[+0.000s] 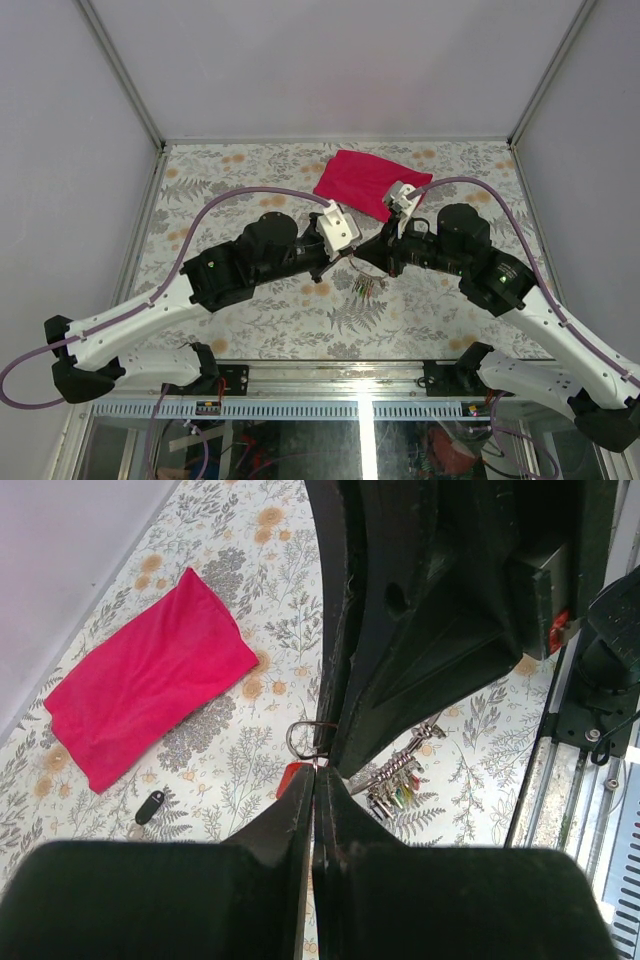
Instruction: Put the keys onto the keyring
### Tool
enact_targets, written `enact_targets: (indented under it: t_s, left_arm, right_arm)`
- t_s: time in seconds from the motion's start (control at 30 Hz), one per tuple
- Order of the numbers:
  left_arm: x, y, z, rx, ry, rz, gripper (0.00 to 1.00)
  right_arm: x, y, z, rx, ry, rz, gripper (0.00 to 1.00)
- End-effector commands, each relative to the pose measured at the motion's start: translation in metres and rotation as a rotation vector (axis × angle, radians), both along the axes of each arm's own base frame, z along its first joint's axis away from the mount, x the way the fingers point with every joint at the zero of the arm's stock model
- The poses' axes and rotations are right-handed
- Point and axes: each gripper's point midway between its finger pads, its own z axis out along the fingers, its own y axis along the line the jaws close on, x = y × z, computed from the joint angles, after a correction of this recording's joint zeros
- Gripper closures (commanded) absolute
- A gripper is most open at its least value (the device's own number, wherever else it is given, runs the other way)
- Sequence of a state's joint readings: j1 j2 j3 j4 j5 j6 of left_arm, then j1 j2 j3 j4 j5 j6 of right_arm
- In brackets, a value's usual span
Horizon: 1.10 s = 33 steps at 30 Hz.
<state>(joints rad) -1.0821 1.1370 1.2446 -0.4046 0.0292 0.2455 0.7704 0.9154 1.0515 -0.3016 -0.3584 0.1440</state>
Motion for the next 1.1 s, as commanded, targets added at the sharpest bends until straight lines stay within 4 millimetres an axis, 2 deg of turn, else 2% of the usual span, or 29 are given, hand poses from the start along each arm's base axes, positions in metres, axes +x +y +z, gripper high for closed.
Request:
enact_targets:
  t_s: [0.0,0.5,1.07]
  left_arm:
    - [-0.003,-0.008,0.027,-0.066,-0.049,-0.029,1.00]
    - [0.002,-0.002,0.033,-0.075,-0.065,0.010,1.00]
    - [0.008,0.005,0.038,-0.088,-0.085,0.058,1.00]
  right_arm:
    - [-0.002,0.008,0.039,0.092,-0.071,0.021,1.00]
    - [-0.007,0.010,0.033,0.082,-0.054,0.044,1.00]
    - [-0.012,0.002,0.027,0.048,-0.050,0.042,1.00]
